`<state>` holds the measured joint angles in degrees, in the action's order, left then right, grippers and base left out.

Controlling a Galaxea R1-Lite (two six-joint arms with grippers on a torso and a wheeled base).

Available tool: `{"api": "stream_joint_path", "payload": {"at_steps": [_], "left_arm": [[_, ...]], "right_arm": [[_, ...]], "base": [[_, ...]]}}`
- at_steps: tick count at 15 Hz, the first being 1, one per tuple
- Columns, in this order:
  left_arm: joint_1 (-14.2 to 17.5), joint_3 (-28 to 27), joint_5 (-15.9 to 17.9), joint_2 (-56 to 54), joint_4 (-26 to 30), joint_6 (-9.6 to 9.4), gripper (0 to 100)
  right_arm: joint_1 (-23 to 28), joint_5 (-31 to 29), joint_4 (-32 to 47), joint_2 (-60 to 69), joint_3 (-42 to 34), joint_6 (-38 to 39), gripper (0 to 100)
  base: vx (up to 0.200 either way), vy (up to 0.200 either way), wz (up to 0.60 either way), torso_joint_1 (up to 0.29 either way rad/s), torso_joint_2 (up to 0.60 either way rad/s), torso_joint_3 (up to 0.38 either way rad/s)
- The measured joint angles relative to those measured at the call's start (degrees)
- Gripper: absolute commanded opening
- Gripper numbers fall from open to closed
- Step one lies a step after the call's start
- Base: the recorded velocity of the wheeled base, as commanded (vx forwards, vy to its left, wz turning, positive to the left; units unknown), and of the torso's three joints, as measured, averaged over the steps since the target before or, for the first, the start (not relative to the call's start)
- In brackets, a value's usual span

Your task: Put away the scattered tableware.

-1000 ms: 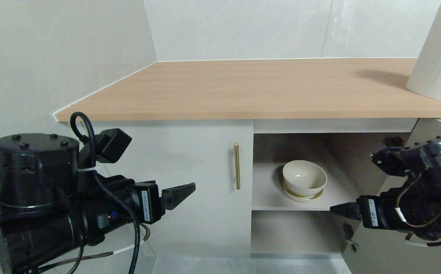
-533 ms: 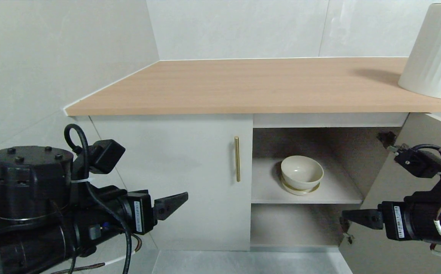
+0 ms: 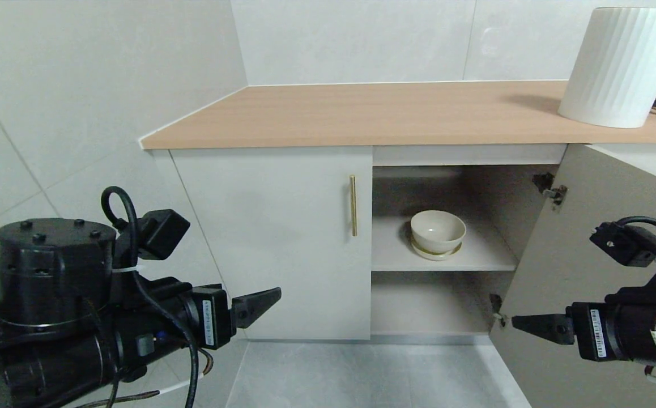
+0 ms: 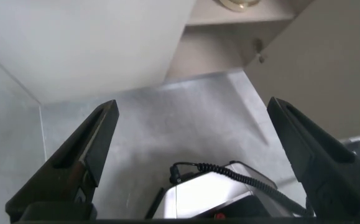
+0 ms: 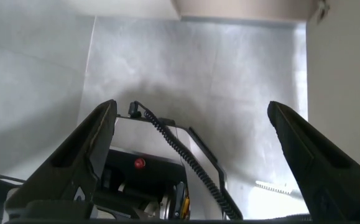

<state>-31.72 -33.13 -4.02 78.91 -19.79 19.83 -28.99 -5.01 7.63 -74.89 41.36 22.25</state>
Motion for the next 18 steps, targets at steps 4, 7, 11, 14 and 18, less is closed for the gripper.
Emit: {"api": "stream_joint_path", "payload": {"at_steps": [4, 7, 11, 14, 18], "left_arm": [[0.0, 0.0, 0.0, 0.09, 0.02, 0.0, 100], [0.0, 0.01, -0.05, 0.11, 0.02, 0.01, 100], [0.0, 0.09, 0.0, 0.15, 0.05, 0.0, 100], [0.0, 0.1, 0.0, 0.15, -0.09, 0.0, 100], [0.0, 0.04, -0.13, 0.0, -0.13, -0.05, 100]], "right_arm": [[-0.06, 0.0, 0.05, 0.06, -0.05, -0.09, 100], [-0.13, 0.0, 0.02, 0.2, -0.07, -0.11, 100], [-0.63, -0.07, 1.26, 1.85, 0.22, -0.13, 100], [-1.9, -0.24, 5.3, 5.1, 1.33, -0.16, 100], [-2.15, -1.83, 8.57, 8.16, 1.72, -0.17, 100]], "base": [[-0.2, 0.0, 0.0, 0.002, 0.0, 0.002], [-0.133, 0.0, 0.0, 0.0, 0.0, 0.003], [0.0, 0.0, 0.0, 0.0, 0.0, 0.0], [0.0, 0.0, 0.0, 0.0, 0.0, 0.0], [0.0, 0.0, 0.0, 0.0, 0.0, 0.0]]}}
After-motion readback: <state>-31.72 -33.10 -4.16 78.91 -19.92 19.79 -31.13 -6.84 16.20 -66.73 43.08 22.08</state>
